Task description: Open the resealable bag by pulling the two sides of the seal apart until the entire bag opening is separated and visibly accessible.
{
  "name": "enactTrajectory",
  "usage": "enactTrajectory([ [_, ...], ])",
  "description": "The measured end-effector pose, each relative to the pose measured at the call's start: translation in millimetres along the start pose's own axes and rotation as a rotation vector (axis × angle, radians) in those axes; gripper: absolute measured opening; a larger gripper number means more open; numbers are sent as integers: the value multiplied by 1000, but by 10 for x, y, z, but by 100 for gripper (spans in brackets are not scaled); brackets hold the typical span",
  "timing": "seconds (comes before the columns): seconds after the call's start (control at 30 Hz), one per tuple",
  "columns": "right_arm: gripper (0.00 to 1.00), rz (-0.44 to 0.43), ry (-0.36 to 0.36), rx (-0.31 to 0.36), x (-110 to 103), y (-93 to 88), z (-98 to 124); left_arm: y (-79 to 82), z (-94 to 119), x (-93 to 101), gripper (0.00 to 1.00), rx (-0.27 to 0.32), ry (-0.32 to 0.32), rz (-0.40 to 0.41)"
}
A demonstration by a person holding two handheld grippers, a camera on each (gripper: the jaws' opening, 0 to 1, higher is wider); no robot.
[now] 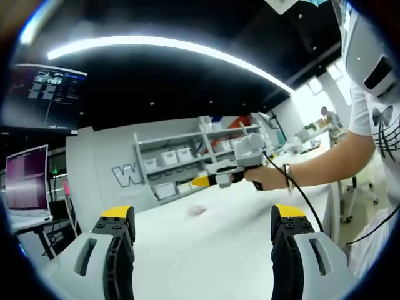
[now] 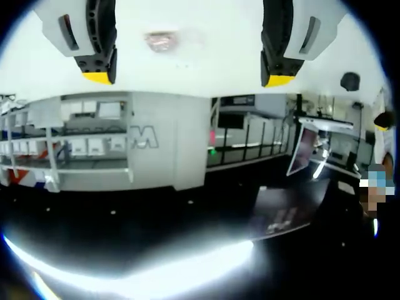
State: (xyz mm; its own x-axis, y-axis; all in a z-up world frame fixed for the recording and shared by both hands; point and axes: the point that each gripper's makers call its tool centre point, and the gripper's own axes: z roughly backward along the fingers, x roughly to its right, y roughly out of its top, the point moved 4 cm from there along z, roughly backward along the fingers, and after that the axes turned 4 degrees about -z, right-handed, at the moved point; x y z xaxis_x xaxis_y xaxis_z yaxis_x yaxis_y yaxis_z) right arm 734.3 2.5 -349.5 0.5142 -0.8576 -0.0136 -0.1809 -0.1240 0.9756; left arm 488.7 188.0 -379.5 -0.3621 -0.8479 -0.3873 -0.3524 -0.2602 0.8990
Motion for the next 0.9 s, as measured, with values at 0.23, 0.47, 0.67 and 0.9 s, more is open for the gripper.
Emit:
enactTrajectory([
  [0.23,96,-4,6,7,-49,8,87,15,2,9,89,6,1,1],
  [0.47,95,-18,11,15,-90,7,172,24,5,12,89,9,0,1],
  [0.67,94,-22,6,21,-98,35,280,30,1,18,89,10,2,1],
  [0.9,93,-26,-2,21,-69,19,336,48,-11,39,89,15,1,2],
])
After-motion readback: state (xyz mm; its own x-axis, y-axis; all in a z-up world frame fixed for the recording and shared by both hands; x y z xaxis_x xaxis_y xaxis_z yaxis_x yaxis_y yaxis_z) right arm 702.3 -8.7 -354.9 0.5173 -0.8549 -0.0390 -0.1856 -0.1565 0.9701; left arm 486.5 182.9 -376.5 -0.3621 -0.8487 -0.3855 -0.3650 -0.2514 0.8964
